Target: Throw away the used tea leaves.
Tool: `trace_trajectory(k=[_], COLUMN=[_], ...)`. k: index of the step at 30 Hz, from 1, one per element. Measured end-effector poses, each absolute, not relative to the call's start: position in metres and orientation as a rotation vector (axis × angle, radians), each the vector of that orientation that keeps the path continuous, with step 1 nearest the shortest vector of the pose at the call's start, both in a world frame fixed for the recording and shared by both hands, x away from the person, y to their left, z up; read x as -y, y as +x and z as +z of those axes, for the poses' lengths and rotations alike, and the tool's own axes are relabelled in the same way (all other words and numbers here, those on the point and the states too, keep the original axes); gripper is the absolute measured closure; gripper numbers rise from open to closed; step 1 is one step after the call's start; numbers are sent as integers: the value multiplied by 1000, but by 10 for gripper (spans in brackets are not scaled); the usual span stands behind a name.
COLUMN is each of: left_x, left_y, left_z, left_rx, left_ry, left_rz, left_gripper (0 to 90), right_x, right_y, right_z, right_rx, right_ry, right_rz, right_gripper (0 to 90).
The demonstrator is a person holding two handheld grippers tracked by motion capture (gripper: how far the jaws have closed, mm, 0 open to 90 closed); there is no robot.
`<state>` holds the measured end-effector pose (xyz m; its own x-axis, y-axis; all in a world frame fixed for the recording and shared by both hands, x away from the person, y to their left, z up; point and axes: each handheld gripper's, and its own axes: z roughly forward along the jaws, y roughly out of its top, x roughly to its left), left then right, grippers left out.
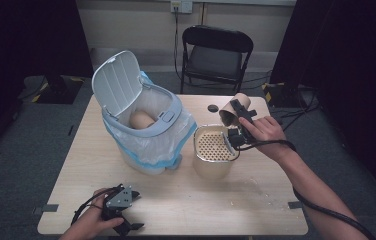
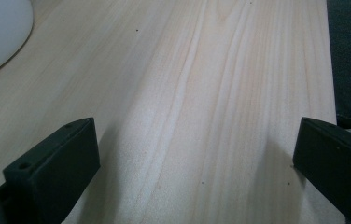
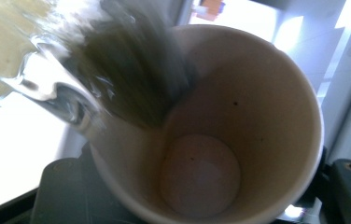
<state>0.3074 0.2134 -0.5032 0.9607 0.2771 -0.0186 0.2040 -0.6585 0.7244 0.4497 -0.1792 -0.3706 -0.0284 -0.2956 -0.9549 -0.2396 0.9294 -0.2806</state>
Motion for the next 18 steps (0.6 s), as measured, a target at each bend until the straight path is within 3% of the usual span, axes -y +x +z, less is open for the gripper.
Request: trace_trajectory(k=[8,18], left_x=[-213,-213], left_y=[307,307], left_z=[-503,-503], left_rx=[-335,-333], left_ry=[2310,2310], left_rz=[119,117], left_gripper=[0,0], right_x=[179,197], right_y=[450,474], right_z=[-361,-334], right_rx=[-1544,-2064], right_ry=[-367,153], right_rz=[-46,518], right_gripper=[298,291])
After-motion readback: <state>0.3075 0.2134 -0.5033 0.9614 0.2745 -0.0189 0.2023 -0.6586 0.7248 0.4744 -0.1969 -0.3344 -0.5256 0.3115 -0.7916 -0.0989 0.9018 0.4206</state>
